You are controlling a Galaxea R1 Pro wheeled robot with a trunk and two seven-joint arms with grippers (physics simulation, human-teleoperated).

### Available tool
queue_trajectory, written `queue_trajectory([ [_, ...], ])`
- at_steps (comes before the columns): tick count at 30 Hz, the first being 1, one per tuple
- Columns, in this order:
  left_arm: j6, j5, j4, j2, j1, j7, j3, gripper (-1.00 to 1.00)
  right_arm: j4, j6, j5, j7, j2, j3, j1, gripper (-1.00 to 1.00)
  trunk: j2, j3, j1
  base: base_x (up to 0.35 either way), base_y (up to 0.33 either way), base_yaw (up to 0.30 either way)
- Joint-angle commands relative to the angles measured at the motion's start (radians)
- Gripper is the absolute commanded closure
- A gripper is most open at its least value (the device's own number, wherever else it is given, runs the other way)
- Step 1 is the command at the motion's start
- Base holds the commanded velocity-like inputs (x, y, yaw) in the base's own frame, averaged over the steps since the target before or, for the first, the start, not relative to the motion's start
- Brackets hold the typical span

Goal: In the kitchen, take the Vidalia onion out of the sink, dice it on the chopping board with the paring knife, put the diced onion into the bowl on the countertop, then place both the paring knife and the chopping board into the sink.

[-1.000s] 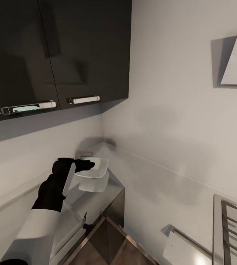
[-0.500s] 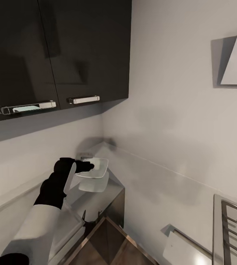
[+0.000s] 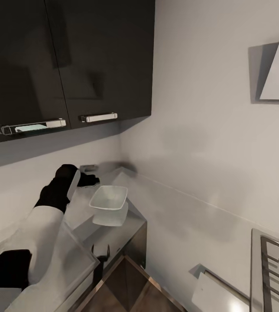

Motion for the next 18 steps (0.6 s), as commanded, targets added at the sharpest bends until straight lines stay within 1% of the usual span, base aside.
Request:
queue_trajectory([
  [1,0.004,0.001,0.019,0.001,-0.016,0.001,0.002,-1.00,0.002,-0.006,0.000,0.000,0.000,0.000,-0.001,-1.00,-0.002,-0.002,0.001,0.000,0.000,0.000],
  [2,0.004,0.001,0.084,0.003,-0.062,0.001,0.003,-1.00,0.002,-0.006,0.000,0.000,0.000,0.000,-0.001,-1.00,-0.002,-0.002,0.001,0.000,0.000,0.000],
  [4,0.004,0.001,0.116,0.003,-0.084,0.001,0.003,-1.00,0.002,-0.006,0.000,0.000,0.000,0.000,-0.001,-1.00,-0.002,-0.002,0.001,0.000,0.000,0.000],
  [6,0.003,0.001,0.185,0.004,-0.124,0.002,0.004,-1.00,0.002,-0.006,0.000,0.000,0.000,0.000,-0.001,-1.00,-0.002,-0.002,0.001,0.000,0.000,0.000],
  [9,0.001,0.001,0.244,0.004,-0.157,0.002,0.004,-1.00,0.002,-0.006,0.000,0.000,0.000,0.000,-0.001,-1.00,-0.002,-0.002,0.001,0.000,0.000,0.000],
  [11,0.000,0.001,0.276,0.004,-0.175,0.003,0.003,-1.00,0.002,-0.006,0.000,0.000,0.000,0.000,-0.001,-1.00,-0.002,-0.004,0.001,0.000,0.000,0.000],
  [18,-0.001,0.001,0.296,0.004,-0.185,0.003,0.003,-1.00,0.002,-0.006,0.000,0.000,0.000,0.000,-0.001,-1.00,-0.002,-0.013,0.001,0.000,0.000,0.000],
])
